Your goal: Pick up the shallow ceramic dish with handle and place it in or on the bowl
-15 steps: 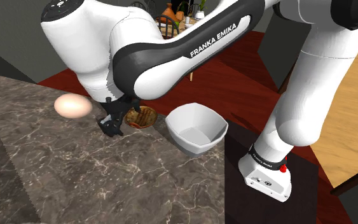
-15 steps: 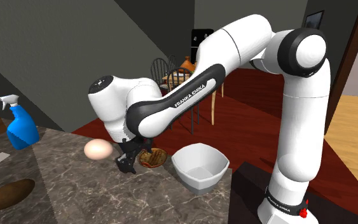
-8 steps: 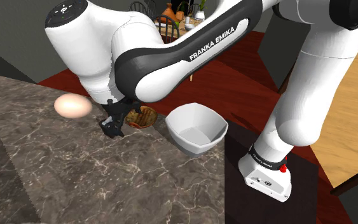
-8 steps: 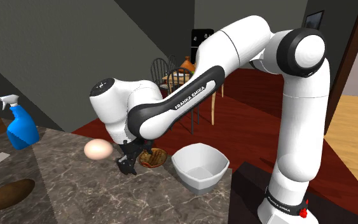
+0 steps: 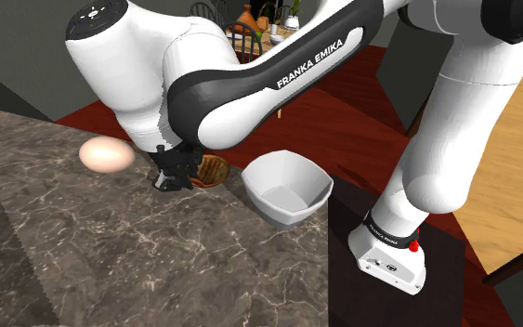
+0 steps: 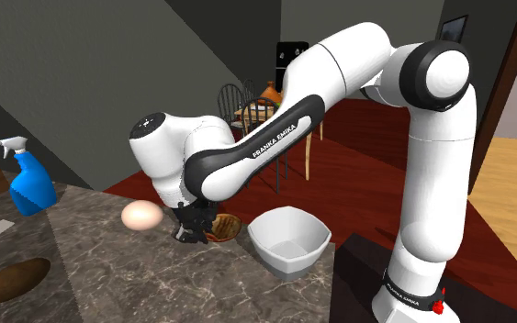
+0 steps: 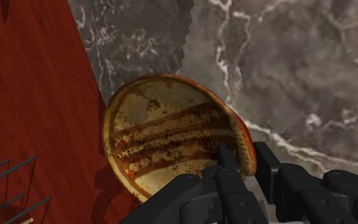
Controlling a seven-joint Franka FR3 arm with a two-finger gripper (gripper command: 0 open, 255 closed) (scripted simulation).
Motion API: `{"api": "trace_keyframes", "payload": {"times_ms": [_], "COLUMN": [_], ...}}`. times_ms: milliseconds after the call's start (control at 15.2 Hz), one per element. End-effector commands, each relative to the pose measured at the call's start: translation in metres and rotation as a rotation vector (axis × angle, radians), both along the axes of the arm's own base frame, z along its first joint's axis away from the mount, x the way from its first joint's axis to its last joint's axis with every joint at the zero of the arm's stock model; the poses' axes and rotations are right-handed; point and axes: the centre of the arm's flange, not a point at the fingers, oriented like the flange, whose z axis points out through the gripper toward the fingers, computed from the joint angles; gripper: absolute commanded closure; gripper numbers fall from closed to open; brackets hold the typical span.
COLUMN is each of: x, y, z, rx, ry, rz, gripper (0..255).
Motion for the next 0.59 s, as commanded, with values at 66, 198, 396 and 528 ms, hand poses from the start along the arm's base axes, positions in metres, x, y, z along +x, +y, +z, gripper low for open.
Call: {"api": "trace_keyframes", "payload": {"times_ms": [66, 198, 396, 528], "x": [0.0, 0.0, 0.0, 0.0], "y": [0.0, 0.0, 0.0, 0.0], "z": [0.0, 0.0, 0.016, 0.026], "rx": [-0.001, -0.001, -0.001, -0.001], "ry": [0.001, 0.001, 0.001, 0.001], "rz": [0.0, 0.0, 0.0, 0.0], "gripper": [255, 255, 255, 255]}}
